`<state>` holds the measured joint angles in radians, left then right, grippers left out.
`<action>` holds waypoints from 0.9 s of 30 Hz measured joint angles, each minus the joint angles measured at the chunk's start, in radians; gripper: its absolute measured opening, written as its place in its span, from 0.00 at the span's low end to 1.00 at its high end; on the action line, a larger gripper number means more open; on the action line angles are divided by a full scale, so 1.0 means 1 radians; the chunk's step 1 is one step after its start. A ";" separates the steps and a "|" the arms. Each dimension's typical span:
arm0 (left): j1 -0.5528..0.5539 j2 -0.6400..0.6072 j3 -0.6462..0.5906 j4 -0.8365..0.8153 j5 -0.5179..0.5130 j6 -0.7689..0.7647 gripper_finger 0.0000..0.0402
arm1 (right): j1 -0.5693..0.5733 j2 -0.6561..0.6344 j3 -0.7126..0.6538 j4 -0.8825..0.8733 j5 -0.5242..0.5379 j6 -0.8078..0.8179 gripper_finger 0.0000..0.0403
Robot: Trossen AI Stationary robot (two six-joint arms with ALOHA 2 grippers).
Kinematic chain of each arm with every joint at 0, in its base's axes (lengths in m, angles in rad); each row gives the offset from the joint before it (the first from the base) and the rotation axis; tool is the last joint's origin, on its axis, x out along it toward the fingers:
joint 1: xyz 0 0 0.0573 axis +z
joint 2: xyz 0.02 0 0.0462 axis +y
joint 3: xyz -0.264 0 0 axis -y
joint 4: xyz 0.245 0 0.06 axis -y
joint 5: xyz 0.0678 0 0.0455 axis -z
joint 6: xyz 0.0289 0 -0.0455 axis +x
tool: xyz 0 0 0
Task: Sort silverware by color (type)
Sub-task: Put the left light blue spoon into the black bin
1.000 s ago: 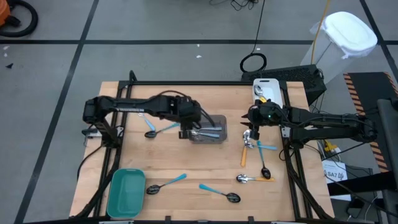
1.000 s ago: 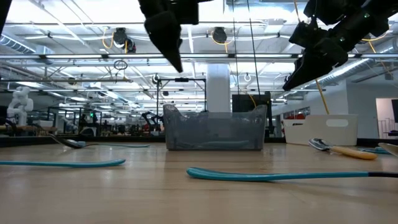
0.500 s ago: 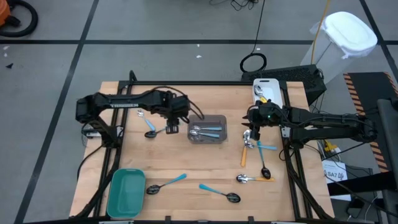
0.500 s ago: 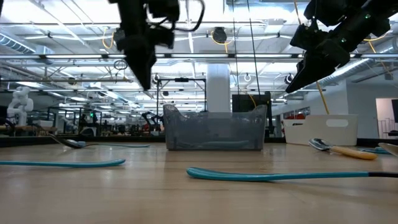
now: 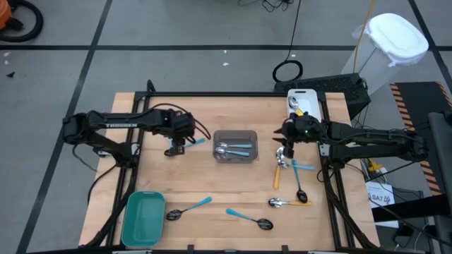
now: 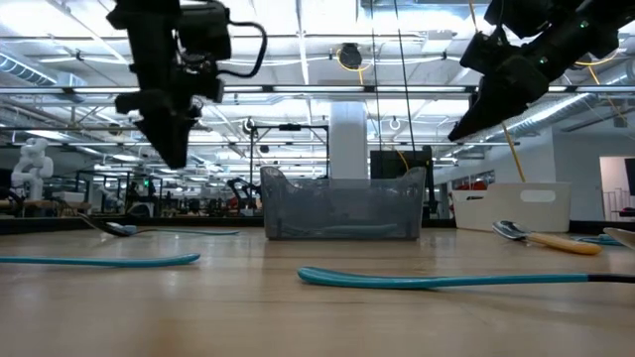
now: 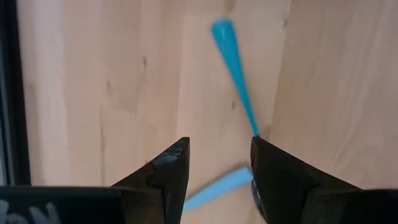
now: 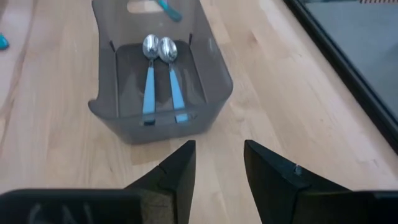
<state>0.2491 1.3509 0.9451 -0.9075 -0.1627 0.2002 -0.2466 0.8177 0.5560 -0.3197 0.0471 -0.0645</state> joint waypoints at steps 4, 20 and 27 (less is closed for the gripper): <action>0.033 0.000 -0.056 -0.019 -0.008 0.026 0.42 | 0.000 0.000 0.000 0.026 0.000 -0.007 0.33; 0.137 0.000 -0.182 -0.017 -0.058 0.139 0.42 | 0.000 0.000 0.000 0.064 0.002 -0.075 0.33; 0.168 0.004 -0.182 -0.034 -0.078 0.228 0.42 | 0.000 0.000 0.000 0.061 0.002 -0.065 0.33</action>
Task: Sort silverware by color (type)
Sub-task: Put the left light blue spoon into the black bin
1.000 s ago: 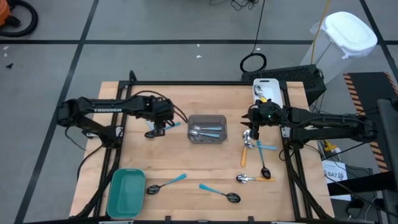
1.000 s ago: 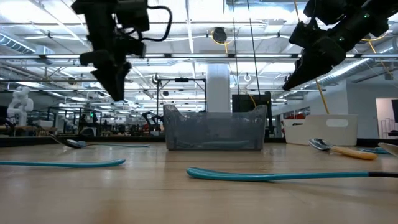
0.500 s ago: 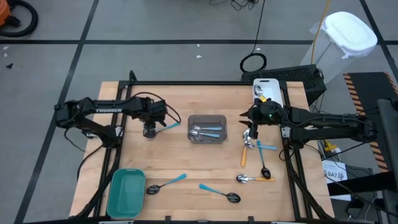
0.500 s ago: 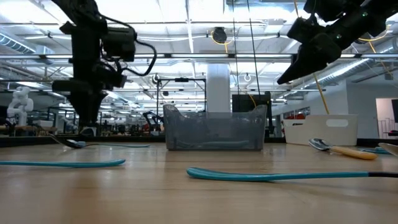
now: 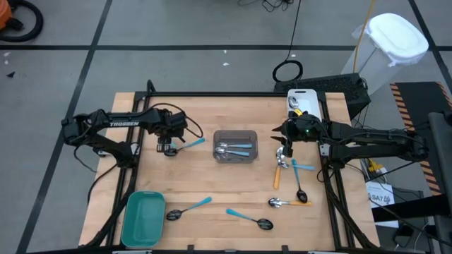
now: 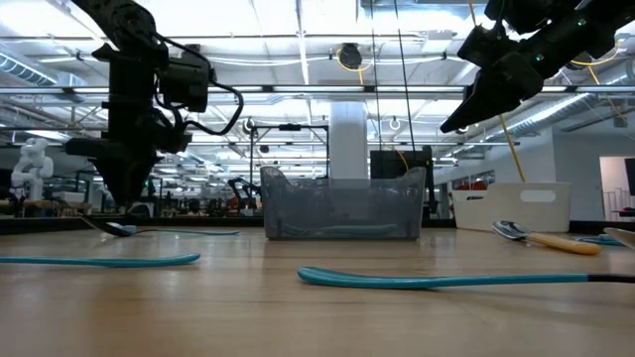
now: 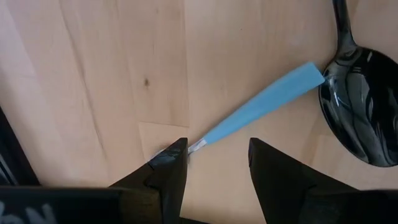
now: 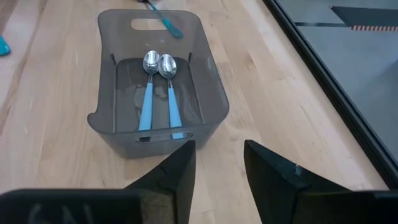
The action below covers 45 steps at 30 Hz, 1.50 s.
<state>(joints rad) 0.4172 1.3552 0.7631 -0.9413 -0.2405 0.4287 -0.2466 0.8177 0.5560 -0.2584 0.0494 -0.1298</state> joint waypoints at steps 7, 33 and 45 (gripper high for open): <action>0.002 0.000 0.000 0.000 0.004 0.079 0.42 | 0.000 0.000 0.000 -0.003 -0.001 0.009 0.33; -0.053 0.000 -0.141 0.162 -0.117 0.204 0.42 | 0.000 0.000 0.000 0.000 0.000 0.010 0.33; 0.020 0.000 -0.141 0.167 -0.030 0.312 0.42 | 0.000 0.000 0.000 0.000 0.000 0.009 0.33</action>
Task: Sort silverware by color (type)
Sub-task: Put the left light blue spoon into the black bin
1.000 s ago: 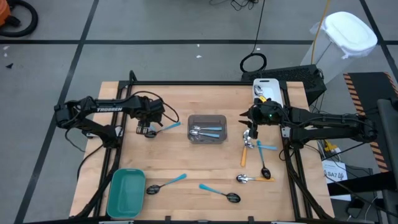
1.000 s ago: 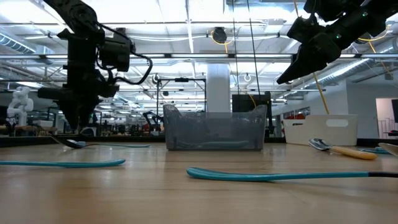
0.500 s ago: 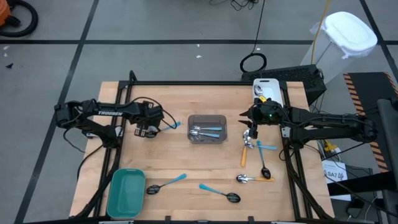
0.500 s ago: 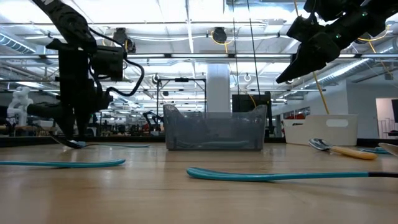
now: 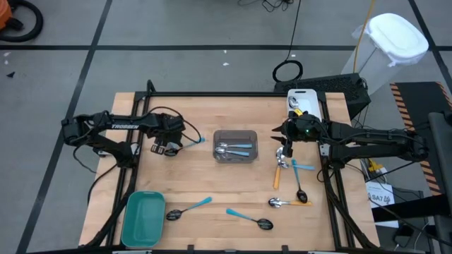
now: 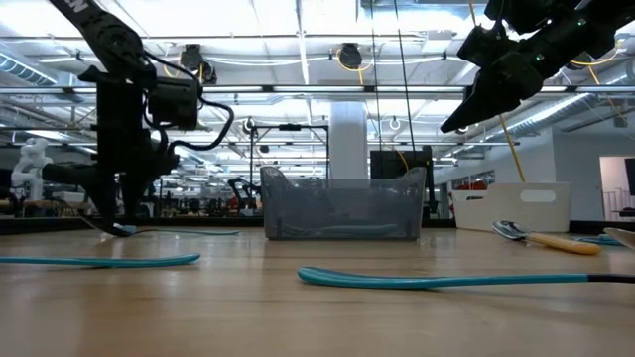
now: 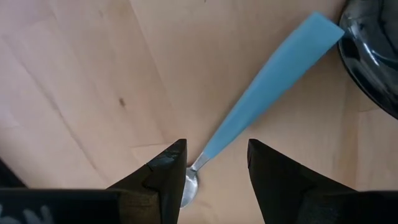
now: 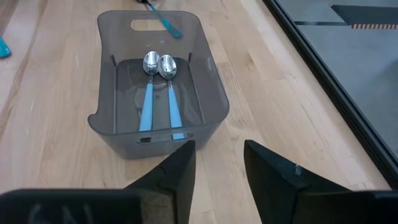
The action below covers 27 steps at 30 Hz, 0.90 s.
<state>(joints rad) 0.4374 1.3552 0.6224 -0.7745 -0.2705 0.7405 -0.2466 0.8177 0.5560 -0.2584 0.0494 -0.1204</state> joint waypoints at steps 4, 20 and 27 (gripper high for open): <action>0.025 0.014 0.000 0.010 0.010 0.019 0.42 | 0.000 0.000 0.000 0.000 0.000 0.000 0.33; 0.057 0.124 0.005 0.025 0.015 0.036 0.27 | 0.000 0.000 0.000 -0.001 0.001 0.000 0.33; 0.057 0.126 0.003 0.035 0.006 0.040 0.08 | 0.000 0.000 0.000 -0.001 0.001 0.000 0.33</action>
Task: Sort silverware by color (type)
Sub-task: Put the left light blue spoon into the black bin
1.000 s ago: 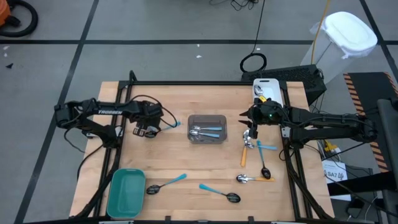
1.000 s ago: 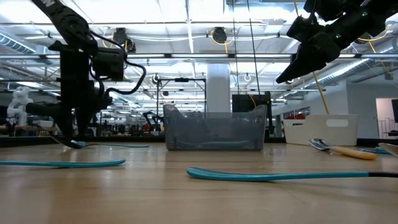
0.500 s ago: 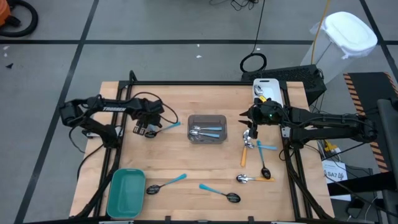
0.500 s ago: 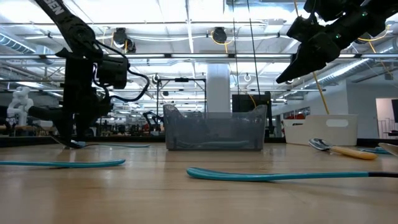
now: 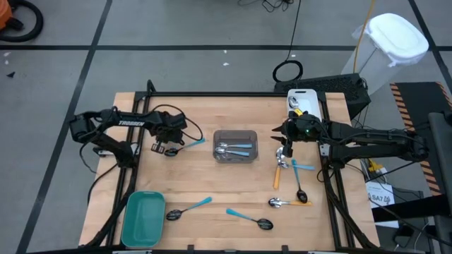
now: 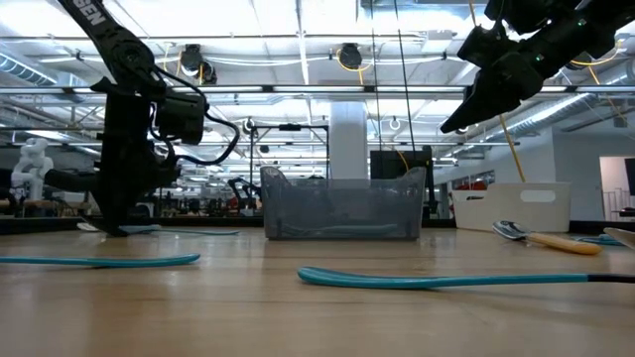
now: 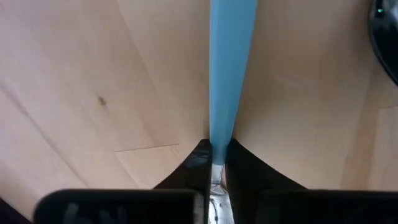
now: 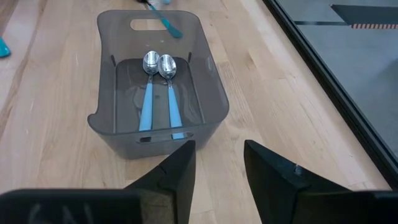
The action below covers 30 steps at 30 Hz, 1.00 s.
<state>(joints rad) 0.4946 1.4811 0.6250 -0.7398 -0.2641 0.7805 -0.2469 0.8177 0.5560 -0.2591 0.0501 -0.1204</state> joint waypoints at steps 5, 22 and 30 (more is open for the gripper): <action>0.000 0.000 0.000 0.008 -0.007 -0.032 0.04 | 0.000 0.000 0.000 0.000 0.000 0.000 0.33; -0.010 0.008 0.137 -0.037 -0.045 -0.402 0.03 | 0.000 0.000 0.000 0.000 0.000 0.000 0.33; -0.083 0.006 0.223 -0.049 -0.049 -0.472 0.03 | 0.000 0.000 0.000 0.000 0.000 0.000 0.33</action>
<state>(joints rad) 0.4115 1.4868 0.8478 -0.7885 -0.3132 0.3087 -0.2467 0.8177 0.5560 -0.2593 0.0502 -0.1204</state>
